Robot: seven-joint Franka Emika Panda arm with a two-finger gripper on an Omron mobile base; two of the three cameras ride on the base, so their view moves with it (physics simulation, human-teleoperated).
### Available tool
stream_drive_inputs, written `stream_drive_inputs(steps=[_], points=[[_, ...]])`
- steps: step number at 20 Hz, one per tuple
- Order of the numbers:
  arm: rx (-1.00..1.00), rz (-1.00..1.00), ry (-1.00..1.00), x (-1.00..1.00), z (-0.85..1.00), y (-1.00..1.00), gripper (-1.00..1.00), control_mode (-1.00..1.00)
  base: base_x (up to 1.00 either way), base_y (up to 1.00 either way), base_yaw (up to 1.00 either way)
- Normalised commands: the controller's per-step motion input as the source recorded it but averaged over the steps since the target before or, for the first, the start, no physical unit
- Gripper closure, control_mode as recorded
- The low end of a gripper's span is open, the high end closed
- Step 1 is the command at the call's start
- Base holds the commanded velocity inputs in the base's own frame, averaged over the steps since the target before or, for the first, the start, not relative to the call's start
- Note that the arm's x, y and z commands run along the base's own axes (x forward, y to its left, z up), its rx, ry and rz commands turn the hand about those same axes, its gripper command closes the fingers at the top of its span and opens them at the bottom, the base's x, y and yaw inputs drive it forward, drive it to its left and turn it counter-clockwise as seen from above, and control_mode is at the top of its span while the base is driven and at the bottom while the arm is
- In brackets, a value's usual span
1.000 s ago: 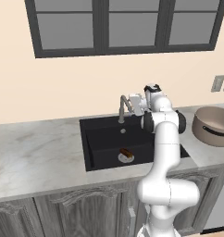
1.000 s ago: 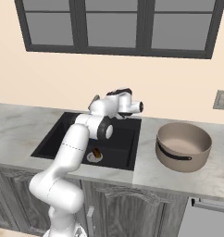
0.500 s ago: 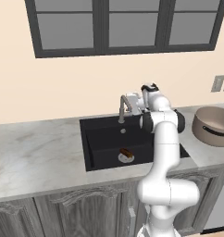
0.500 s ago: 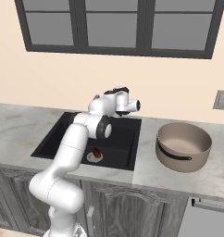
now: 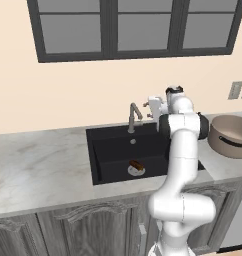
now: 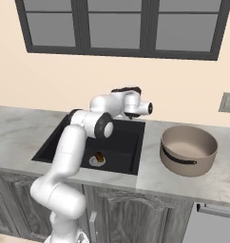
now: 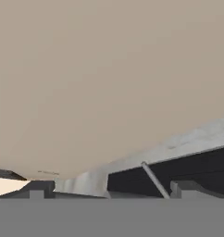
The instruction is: Dump the sweet potato from the pot into the sink. Then turn on the water and wash the sweet potato. Then turn off the water and put the sweet potato back in the pot.
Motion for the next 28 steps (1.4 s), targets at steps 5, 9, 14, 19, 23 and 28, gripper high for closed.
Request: stream_drive_inputs(steps=[5, 9, 14, 19, 23, 28], points=[[0.0, -0.12, -0.11, -0.98, 0.51, -0.26, -1.0, -1.0, 0.0, 0.0, 0.0], [0.0, -0.07, -0.17, -1.0, 0.85, 0.0, -1.0, -1.0, 0.0, 0.0, 0.0], [0.0, -0.08, -0.14, -0.94, 1.0, 0.0, -1.0, -1.0, 0.0, 0.0, 0.0], [-0.02, -0.09, -0.1, -0.74, 1.0, 0.0, -1.0, -1.0, 0.0, 0.0, 0.0], [-0.11, -0.09, -0.01, -0.75, 1.0, 0.0, -1.0, -1.0, 0.0, 0.0, 0.0], [-0.18, -0.1, 0.03, -0.84, 0.88, 0.0, -1.0, -1.0, 0.0, 0.0, 0.0]])
